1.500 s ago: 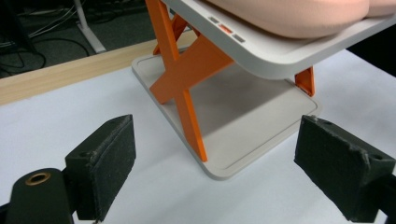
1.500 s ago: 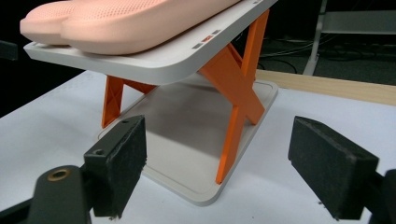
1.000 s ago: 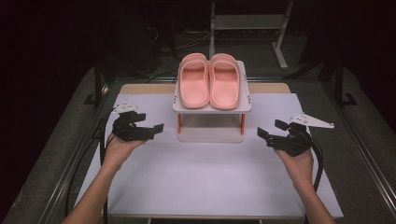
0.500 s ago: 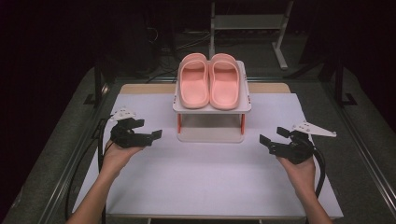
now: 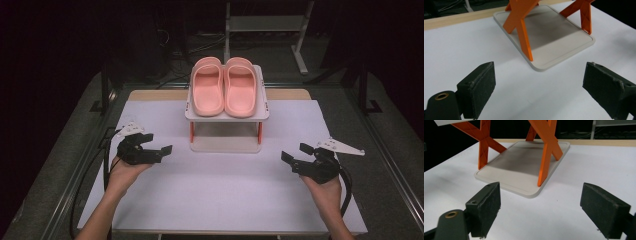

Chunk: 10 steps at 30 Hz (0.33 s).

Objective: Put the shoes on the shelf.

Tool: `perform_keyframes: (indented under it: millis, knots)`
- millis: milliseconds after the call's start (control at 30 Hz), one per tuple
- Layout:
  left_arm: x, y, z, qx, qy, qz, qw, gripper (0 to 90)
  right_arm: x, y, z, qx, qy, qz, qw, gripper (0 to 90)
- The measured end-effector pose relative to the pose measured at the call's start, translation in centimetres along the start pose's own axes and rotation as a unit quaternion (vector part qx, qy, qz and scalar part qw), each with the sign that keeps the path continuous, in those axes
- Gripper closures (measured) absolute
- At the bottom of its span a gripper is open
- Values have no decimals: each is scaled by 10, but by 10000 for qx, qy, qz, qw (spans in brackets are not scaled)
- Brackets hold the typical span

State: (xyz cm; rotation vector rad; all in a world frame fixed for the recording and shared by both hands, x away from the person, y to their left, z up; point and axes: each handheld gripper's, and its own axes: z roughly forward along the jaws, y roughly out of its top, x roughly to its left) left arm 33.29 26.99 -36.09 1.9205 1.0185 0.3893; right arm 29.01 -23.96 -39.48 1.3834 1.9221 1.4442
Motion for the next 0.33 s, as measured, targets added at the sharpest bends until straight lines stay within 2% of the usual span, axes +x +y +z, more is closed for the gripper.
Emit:
perform_keyframes:
  millis: [333]
  knots:
    - [-4, -31, -7, 10, 24, -80, 10000, 105, -3, -31, -8, 143, 23, 139, 9998, 160]
